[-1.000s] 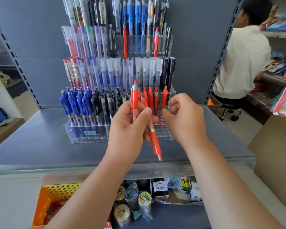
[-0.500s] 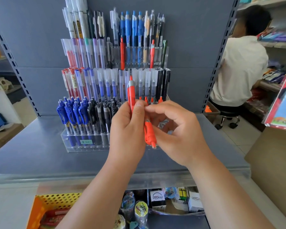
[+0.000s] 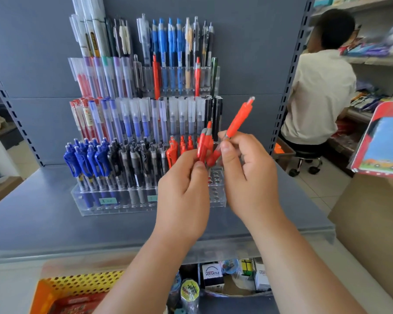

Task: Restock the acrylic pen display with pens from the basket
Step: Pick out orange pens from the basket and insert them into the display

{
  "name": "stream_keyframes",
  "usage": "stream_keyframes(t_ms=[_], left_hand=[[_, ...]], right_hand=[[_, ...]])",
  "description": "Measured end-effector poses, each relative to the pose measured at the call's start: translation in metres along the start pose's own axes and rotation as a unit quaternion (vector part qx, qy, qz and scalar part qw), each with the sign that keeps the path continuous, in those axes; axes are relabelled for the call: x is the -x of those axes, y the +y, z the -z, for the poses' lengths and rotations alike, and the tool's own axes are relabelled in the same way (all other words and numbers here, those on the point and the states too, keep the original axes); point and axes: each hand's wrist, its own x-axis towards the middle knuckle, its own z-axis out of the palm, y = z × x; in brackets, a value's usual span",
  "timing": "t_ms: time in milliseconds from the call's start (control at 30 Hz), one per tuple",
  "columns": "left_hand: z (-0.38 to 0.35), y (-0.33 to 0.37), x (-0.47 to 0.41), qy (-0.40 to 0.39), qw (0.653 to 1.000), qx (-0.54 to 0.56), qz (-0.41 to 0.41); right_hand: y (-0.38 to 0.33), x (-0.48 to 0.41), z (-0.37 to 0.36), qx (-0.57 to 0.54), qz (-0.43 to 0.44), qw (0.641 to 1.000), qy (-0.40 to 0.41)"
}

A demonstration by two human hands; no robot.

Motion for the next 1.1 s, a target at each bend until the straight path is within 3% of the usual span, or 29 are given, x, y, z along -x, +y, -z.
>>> stream_keyframes(t_ms=[267,467,1100], left_hand=[[0.009,-0.005,-0.009,0.072,0.996,-0.053,-0.020],[0.012,-0.011,-0.011,0.073,0.996,-0.058,-0.011],[0.012,-0.013,-0.011,0.071,0.986,-0.137,-0.065]], right_hand=[[0.014,-0.005,-0.001,0.056,-0.042,0.998,-0.003],[0.029,-0.005,-0.009,0.078,-0.057,0.995,-0.040],[0.021,-0.007,-0.012,0.115,-0.070,0.990,-0.050]])
